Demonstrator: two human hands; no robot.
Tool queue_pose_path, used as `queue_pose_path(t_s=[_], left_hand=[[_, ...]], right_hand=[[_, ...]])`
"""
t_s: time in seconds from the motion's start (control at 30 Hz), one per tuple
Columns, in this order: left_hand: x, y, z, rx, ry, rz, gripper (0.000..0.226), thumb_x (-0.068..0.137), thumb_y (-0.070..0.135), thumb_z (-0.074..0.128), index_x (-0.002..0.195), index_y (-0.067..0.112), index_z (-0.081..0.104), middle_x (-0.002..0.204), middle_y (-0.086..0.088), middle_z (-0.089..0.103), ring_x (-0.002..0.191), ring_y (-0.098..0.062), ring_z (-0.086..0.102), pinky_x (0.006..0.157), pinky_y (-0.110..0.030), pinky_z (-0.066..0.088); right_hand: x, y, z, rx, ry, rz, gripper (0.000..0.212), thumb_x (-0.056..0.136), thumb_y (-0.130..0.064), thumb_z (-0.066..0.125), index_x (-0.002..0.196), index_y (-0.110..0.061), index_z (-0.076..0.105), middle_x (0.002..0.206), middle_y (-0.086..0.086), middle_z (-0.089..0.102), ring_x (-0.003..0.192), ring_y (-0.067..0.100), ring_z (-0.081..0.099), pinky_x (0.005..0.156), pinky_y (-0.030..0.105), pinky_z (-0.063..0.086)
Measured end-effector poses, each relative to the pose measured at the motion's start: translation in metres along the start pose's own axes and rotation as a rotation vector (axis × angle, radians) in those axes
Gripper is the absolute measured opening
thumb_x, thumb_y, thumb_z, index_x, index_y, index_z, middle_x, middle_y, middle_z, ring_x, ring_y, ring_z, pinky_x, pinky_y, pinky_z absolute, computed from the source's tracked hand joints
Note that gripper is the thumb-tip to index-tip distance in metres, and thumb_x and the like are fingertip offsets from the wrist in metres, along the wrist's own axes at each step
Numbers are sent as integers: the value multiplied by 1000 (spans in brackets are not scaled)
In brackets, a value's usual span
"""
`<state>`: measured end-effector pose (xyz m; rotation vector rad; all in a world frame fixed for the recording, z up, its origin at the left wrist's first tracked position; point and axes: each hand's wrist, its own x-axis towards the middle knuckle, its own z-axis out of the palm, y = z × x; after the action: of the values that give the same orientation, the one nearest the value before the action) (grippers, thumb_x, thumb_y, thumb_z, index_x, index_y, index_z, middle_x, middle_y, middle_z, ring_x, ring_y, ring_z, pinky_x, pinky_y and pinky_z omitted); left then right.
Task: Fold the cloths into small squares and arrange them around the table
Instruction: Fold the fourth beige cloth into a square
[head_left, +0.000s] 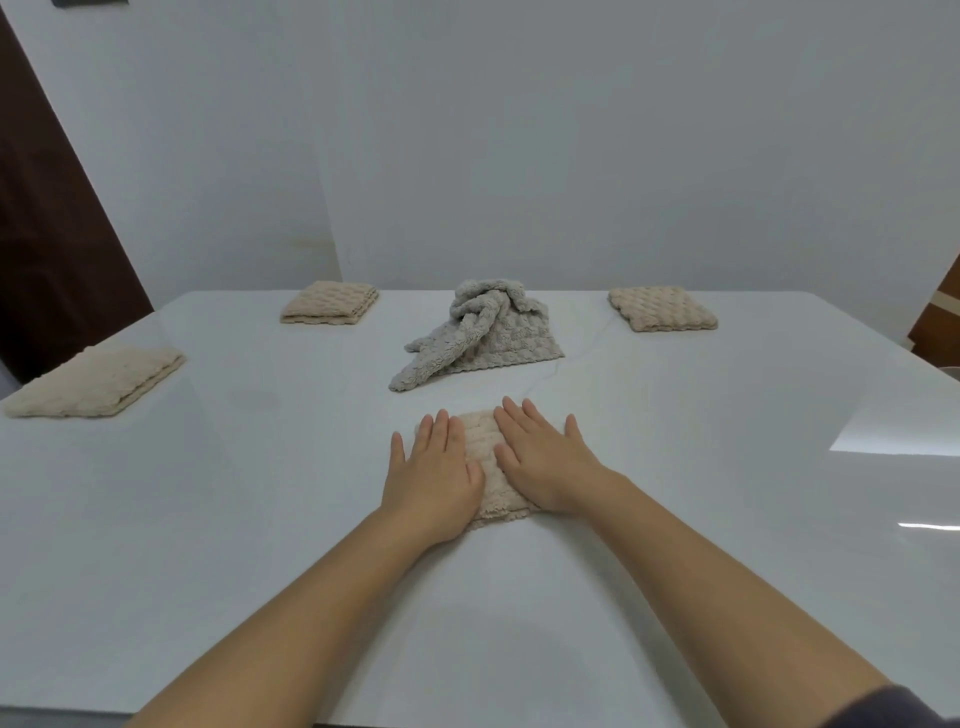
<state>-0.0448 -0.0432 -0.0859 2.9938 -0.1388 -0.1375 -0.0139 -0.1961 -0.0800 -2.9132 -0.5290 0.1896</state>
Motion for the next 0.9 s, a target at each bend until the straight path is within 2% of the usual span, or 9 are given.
queue_pose_path(t_s=[0.13, 0.27, 0.73, 0.9], left_hand=[[2, 0, -5, 8, -7, -4, 61, 102, 35, 14, 154, 10, -5, 163, -5, -10, 149, -17, -11, 120, -47, -8], [0, 5, -3, -52, 76, 9, 60, 102, 32, 15, 154, 10, -4, 163, -4, -10, 149, -17, -11, 121, -43, -6], [-2, 2, 3, -65, 49, 38, 59, 103, 37, 14, 155, 18, -4, 162, -2, -13, 149, -17, -14, 121, -44, -6], [-9, -3, 9, -66, 97, 77, 59, 103, 37, 14, 155, 18, -4, 162, 0, -14, 148, -16, -15, 121, -42, -6]], right_hand=[[1, 0, -1, -9, -9, 0, 58, 105, -35, 17, 157, -16, 3, 164, -3, -5, 150, 14, -6, 118, 56, -5], [-1, 0, -2, 34, 57, -17, 57, 105, -34, 18, 157, -16, 3, 164, -3, -5, 150, 14, -7, 119, 55, -6], [-6, 5, 1, 23, 29, -64, 57, 105, -35, 17, 157, -18, 3, 164, -5, -5, 150, 12, -8, 119, 53, -7], [-9, 4, 6, 34, 34, -73, 57, 105, -37, 16, 157, -20, 1, 164, -7, -7, 150, 11, -10, 119, 51, -8]])
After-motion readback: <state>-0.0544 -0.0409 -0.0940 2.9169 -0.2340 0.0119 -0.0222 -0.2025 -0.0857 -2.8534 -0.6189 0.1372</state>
